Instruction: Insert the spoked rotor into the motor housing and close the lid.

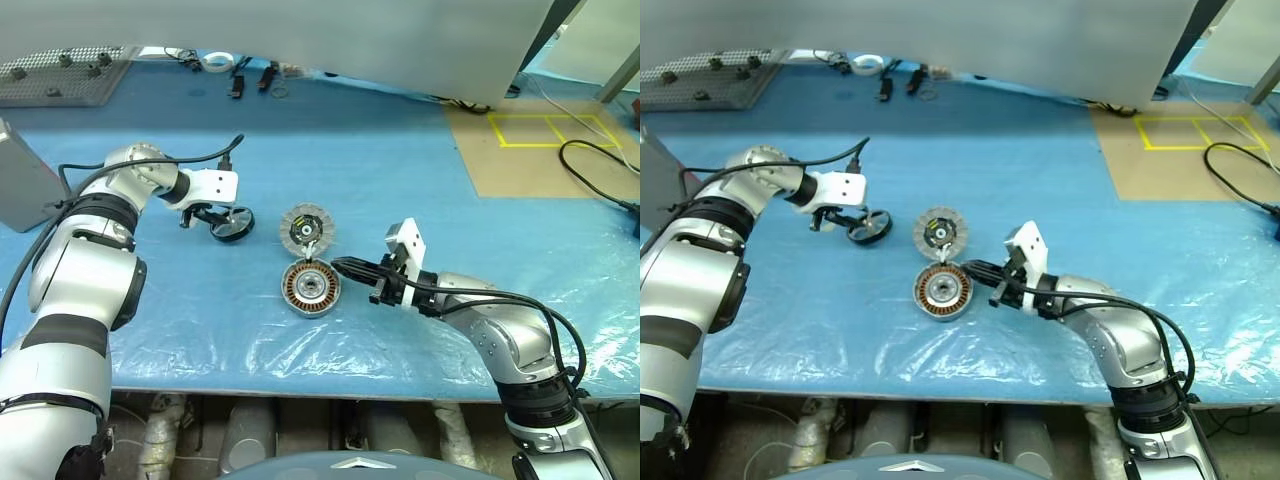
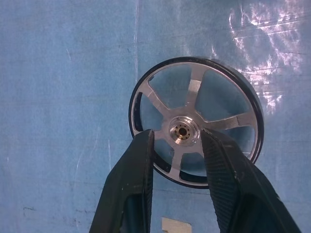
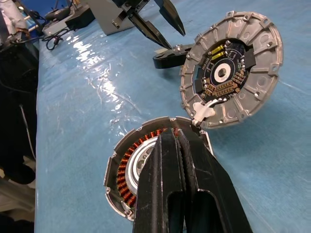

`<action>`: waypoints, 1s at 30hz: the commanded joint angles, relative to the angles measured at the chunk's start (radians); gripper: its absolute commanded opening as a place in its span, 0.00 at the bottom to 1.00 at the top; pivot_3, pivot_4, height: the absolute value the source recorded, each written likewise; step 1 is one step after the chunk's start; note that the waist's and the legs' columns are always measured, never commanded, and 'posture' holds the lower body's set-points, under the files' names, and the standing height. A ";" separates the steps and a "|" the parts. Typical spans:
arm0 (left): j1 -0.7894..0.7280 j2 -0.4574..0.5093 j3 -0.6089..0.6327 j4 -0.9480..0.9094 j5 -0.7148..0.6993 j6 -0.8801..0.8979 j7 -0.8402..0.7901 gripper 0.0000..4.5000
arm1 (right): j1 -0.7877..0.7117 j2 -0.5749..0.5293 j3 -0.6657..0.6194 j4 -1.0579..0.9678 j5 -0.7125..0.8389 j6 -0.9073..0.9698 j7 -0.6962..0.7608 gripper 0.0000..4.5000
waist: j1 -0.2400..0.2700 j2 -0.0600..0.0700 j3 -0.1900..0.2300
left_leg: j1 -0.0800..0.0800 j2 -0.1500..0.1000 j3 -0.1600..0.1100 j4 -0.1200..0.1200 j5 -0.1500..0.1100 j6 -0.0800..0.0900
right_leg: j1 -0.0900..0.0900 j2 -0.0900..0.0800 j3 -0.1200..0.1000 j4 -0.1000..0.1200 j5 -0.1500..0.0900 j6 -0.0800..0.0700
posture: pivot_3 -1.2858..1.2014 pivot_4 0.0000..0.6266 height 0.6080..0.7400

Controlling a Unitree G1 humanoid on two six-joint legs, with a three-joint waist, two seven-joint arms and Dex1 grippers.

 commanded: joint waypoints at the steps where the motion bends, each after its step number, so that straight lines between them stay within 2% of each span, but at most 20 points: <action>1: 0.002 0.009 -0.025 -0.001 0.034 -0.029 0.042 0.35 | 0.011 -0.004 -0.024 -0.058 0.032 0.003 -0.009 0.00 | 0.001 0.000 0.000 | 0.000 0.000 0.000 0.000 0.000 0.000 | 0.000 0.000 0.000 0.000 0.000 0.000 | 0.52 0.24 1.00; 9: 0.019 0.001 -0.033 0.007 0.049 -0.040 0.053 0.35 | 0.031 -0.015 -0.035 -0.073 0.047 0.010 -0.035 0.00 | 0.016 0.000 0.000 | 0.008 0.000 0.000 0.000 -0.002 -0.004 | 0.007 0.000 0.000 0.000 0.001 0.001 | 0.52 0.24 1.00; 18: 0.016 -0.025 -0.024 0.006 0.040 -0.043 0.081 0.35 | 0.055 -0.029 -0.039 -0.080 0.055 0.008 -0.053 0.00 | 0.033 0.000 0.000 | 0.009 0.000 0.000 0.000 -0.002 -0.005 | 0.008 -0.001 0.000 -0.001 0.001 0.002 | 0.52 0.24 1.00; 28: -0.006 -0.027 0.011 0.005 0.000 -0.021 0.031 0.35 | 0.052 -0.033 -0.037 -0.072 0.053 0.004 -0.052 0.00 | 0.041 0.000 0.000 | 0.010 0.000 0.000 -0.002 -0.002 -0.005 | 0.009 0.000 0.000 -0.002 0.001 0.002 | 0.52 0.24 1.00; 30: -0.010 -0.027 0.012 0.004 -0.003 -0.015 0.027 0.44 | 0.051 -0.033 -0.035 -0.068 0.049 0.001 -0.051 0.00 | 0.041 0.000 0.000 | 0.010 -0.001 0.000 -0.003 -0.002 -0.005 | 0.009 0.000 0.000 -0.003 0.001 0.002 | 0.52 0.24 1.00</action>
